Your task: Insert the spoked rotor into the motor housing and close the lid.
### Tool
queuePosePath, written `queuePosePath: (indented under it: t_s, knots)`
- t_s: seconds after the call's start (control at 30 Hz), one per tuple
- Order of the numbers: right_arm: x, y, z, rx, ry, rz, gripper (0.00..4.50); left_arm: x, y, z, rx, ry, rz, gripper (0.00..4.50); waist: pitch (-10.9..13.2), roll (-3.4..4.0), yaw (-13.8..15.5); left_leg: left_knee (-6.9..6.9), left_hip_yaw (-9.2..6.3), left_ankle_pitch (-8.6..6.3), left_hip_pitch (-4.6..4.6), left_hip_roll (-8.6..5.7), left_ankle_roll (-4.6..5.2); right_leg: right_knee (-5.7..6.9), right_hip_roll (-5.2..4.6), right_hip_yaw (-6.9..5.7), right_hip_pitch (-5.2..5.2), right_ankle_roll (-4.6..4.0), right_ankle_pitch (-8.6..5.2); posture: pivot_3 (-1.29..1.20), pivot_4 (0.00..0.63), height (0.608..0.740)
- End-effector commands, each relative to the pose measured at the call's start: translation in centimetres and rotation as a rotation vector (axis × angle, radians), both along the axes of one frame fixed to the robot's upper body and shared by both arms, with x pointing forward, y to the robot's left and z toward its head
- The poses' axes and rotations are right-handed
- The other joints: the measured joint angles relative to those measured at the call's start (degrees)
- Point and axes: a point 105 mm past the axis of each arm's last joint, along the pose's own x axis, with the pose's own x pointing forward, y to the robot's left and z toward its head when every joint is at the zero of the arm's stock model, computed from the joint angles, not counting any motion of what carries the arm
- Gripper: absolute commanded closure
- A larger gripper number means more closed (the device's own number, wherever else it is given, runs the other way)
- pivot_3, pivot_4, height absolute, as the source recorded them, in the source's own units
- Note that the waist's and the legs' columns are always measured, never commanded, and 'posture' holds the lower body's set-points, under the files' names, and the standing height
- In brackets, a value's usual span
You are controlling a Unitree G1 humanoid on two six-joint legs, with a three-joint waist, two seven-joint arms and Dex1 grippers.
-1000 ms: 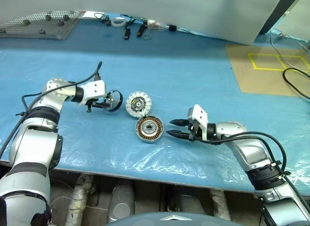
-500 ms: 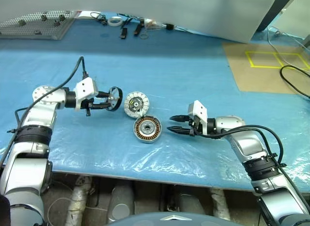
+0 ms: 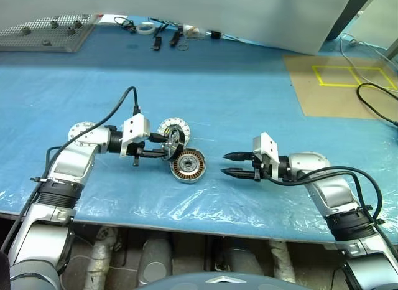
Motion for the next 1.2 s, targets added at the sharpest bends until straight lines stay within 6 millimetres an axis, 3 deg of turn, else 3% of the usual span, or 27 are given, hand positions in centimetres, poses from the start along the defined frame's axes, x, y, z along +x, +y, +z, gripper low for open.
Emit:
queuePosePath:
  t_s: [0.03,0.43,0.77,0.9,1.2]
  knots:
    - [-0.6,0.6,1.2,0.042,-0.072,0.028,2.32,0.1,-0.3,0.3,-0.025,-0.008,-0.002,3.0,0.0,0.0,-0.05,0.01,0.0,0.0,0.0,0.0,0.0,0.01,0.0,0.0,0.0,0.0,0.0,0.0,0.15,0.74]
    - [-1.5,-0.4,0.9,0.014,-0.104,-0.016,2.32,0.1,-1.0,-0.9,-0.039,0.019,-0.012,3.0,-0.02,0.03,-0.01,0.08,-0.01,0.0,0.04,-0.02,0.04,0.04,-0.01,0.02,0.06,0.02,0.01,0.0,0.15,0.74]
    - [-1.6,1.1,1.9,0.042,-0.086,-0.035,2.32,-0.6,-1.2,-1.9,-0.032,0.048,-0.048,3.0,-0.08,0.13,0.06,0.09,-0.01,0.03,0.15,-0.02,0.08,0.02,-0.01,0.02,0.17,0.01,0.01,0.0,0.15,0.74]
    - [-1.9,1.3,1.5,0.043,-0.063,-0.035,2.32,-1.0,-1.0,-1.6,-0.024,0.036,-0.064,3.0,-0.09,0.15,0.02,0.09,-0.01,0.03,0.14,-0.02,0.08,0.0,-0.01,0.02,0.17,0.02,0.01,0.0,0.15,0.74]
    - [-1.6,0.9,0.8,0.034,-0.055,-0.053,2.32,-0.8,-1.8,1.1,-0.073,-0.005,-0.084,3.0,-0.09,0.15,0.05,0.1,-0.02,0.03,0.13,-0.02,0.08,0.01,-0.01,0.02,0.16,0.01,0.01,0.0,0.15,0.74]
